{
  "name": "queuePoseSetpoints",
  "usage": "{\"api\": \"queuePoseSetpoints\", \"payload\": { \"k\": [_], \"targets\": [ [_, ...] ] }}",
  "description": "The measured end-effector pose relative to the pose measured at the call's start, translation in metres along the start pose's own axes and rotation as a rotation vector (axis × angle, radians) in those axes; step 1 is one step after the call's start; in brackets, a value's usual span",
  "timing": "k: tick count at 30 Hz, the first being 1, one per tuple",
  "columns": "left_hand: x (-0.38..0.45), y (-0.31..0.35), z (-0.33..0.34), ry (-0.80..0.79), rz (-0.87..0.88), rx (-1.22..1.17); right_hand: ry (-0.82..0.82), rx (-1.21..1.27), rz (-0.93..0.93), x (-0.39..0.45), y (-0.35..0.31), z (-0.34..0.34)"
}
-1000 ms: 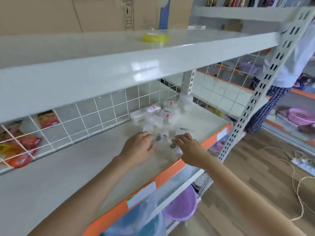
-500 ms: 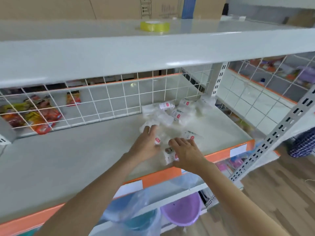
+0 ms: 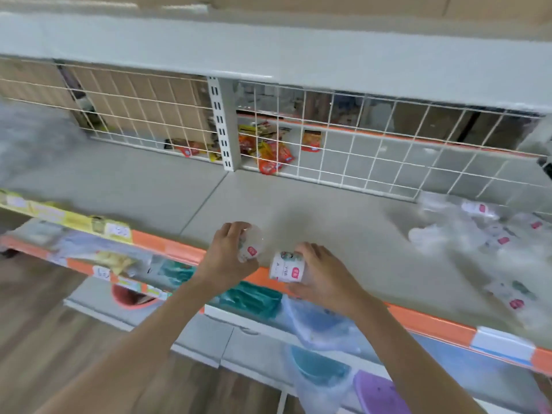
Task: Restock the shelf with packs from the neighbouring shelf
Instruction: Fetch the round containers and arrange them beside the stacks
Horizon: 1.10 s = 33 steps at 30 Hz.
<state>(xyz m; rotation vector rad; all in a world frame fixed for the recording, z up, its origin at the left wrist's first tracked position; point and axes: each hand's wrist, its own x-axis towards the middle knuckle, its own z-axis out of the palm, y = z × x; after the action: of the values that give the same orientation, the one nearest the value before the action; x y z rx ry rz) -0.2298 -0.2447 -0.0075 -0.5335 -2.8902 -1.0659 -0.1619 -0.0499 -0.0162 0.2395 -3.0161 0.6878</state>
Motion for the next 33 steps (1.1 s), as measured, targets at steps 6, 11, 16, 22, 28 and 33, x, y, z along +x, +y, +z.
{"api": "queuePoseSetpoints", "payload": {
  "k": [6,11,16,22,28,33],
  "targets": [
    [-0.026,-0.09,-0.079,0.074,-0.079,-0.025,0.024,0.002,-0.083,0.053,-0.095,0.04],
    [-0.053,-0.168,-0.146,0.162,-0.137,-0.03,-0.024,0.084,-0.102,0.094,-0.185,0.084],
    [-0.076,-0.237,-0.189,0.155,-0.217,-0.016,-0.057,0.176,-0.121,0.124,-0.253,0.122],
    [-0.066,-0.281,-0.214,0.207,-0.218,-0.05,-0.1,0.141,-0.162,0.164,-0.283,0.144],
    [-0.014,-0.321,-0.24,0.244,-0.228,-0.079,0.009,0.108,-0.116,0.249,-0.291,0.166],
    [0.067,-0.355,-0.271,0.243,-0.172,-0.069,0.089,0.071,-0.033,0.333,-0.286,0.182]
  ]
}}
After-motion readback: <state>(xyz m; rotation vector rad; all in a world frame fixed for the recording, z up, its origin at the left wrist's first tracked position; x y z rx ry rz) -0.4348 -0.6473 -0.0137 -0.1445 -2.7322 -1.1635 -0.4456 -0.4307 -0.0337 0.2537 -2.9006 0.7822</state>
